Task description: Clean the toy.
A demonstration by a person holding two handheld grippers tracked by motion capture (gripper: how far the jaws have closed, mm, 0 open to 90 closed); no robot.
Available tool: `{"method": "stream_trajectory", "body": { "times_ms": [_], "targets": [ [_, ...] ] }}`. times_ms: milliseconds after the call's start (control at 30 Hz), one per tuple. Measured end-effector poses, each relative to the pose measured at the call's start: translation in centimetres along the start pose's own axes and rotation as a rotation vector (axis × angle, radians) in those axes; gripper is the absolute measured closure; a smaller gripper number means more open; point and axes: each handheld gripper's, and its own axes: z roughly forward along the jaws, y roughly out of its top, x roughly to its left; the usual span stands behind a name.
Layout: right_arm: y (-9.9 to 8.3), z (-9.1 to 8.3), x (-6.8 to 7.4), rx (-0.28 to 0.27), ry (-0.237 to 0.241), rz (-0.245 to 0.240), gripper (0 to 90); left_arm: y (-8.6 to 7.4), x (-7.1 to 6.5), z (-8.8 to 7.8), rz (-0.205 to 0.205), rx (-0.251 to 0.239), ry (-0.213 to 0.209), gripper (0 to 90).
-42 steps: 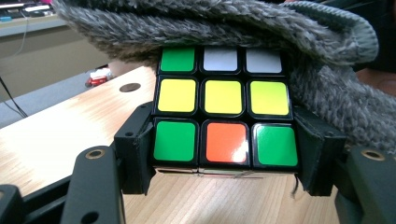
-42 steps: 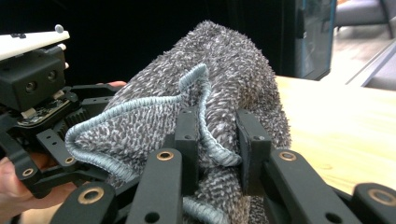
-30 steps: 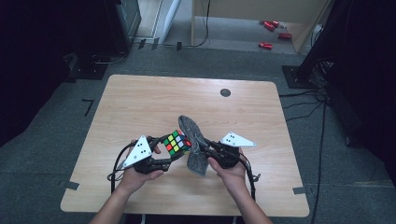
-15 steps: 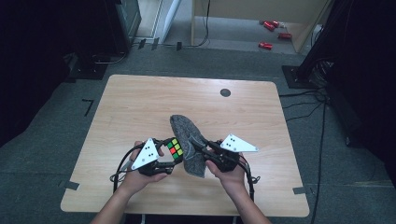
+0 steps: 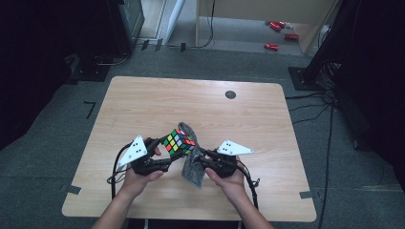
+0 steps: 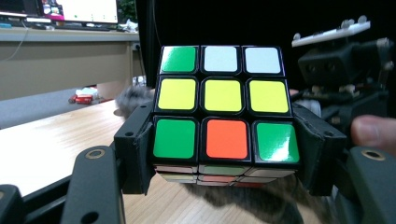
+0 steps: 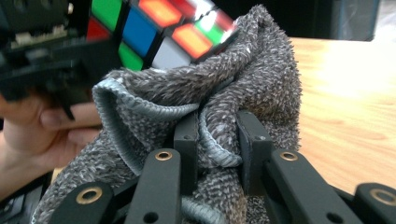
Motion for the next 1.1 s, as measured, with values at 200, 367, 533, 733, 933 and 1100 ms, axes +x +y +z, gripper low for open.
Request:
{"method": "stream_trajectory", "body": {
  "times_ms": [200,367,533,733,933,1100],
  "targets": [
    [-0.8,1.2,1.0,0.057,0.016,-0.076,73.5,0.1,0.2,-0.1,-0.01,-0.003,0.008,34.8],
    [-0.7,1.0,0.7,0.049,-0.024,-0.083,73.0,0.2,0.4,-0.3,-0.014,-0.01,0.016,34.8],
    [0.2,-1.0,0.0,-0.099,-0.13,-0.063,72.1,0.1,0.4,-0.2,-0.01,0.0,0.008,34.8],
    [-0.4,0.0,1.1,-0.062,-0.063,-0.093,72.2,0.0,-0.1,0.1,-0.003,0.006,-0.007,34.8],
    [-1.3,1.3,2.5,0.01,0.013,-0.203,72.0,0.0,0.5,-0.2,-0.02,-0.003,0.017,34.7],
    [-1.1,1.1,2.7,-0.003,0.012,-0.256,72.0,0.1,1.0,-0.6,-0.024,-0.009,0.033,34.8]
  ]
}}
